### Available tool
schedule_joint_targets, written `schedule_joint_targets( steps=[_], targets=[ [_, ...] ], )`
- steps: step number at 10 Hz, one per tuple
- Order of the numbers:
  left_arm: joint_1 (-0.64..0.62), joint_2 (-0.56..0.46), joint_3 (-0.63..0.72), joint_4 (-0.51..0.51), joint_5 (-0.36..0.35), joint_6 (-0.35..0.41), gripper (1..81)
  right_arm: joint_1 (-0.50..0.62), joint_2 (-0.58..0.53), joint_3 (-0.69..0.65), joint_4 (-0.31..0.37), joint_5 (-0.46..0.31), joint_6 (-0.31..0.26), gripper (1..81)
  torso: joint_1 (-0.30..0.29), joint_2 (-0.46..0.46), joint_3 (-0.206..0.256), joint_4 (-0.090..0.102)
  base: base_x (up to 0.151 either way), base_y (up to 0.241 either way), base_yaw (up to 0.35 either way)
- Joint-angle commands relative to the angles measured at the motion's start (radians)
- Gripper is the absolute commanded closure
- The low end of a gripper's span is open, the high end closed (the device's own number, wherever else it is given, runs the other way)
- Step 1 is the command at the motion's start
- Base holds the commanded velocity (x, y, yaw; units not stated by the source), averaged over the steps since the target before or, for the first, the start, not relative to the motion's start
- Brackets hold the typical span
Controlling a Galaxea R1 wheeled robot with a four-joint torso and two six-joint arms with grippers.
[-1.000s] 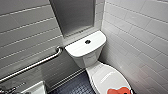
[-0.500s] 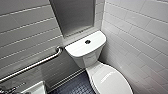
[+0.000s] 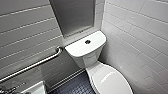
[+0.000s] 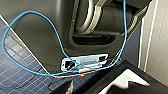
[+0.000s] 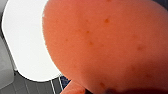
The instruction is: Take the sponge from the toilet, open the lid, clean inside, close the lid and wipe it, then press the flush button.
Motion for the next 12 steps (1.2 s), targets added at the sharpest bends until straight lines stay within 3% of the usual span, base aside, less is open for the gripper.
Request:
schedule_joint_targets(
  steps=[1, 3, 5, 7, 9, 10, 12],
  targets=[
    [0.037, -0.011, 0.019, 0.005, 0.092, 0.005, 1.0, 0.033, -0.068, 0.222, -0.079, 0.027, -0.141, 81.1, 0.0, 0.0, 0.0, 0.0, 0.0, 0.0, 0.0],
    [0.036, -0.009, 0.021, 0.005, 0.092, 0.005, 1.0, 0.111, -0.065, 0.256, 0.011, 0.018, -0.235, 81.1, 0.0, 0.0, 0.0, 0.0, 0.0, 0.0, 0.0],
    [0.034, -0.008, 0.019, 0.005, 0.092, 0.005, 1.0, 0.25, -0.05, 0.255, 0.113, -0.074, -0.29, 81.1, 0.0, 0.0, 0.0, 0.0, 0.0, 0.0, 0.0],
    [0.034, -0.009, 0.019, 0.004, 0.092, 0.005, 1.0, 0.402, 0.008, 0.232, 0.306, -0.109, -0.432, 81.1, 0.0, 0.0, 0.0, 0.0, 0.0, 0.0, 0.0],
    [0.034, -0.008, 0.018, 0.002, 0.092, 0.005, 1.0, 0.543, 0.107, 0.169, 0.542, -0.109, -0.623, 81.1, 0.0, 0.0, 0.0, 0.0, 0.0, 0.0, 0.0],
    [0.034, -0.009, 0.016, -0.002, 0.092, 0.004, 1.0, 0.594, 0.166, 0.12, 0.619, -0.106, -0.686, 81.1, 0.0, 0.0, 0.0, 0.0, 0.0, 0.0, 0.0],
    [0.034, -0.011, 0.015, -0.007, 0.092, 0.005, 1.0, 0.68, 0.257, -0.003, 0.659, -0.126, -0.698, 81.1, 0.0, 0.0, 0.0, 0.0, 0.0, 0.0, 0.0]
  ],
)
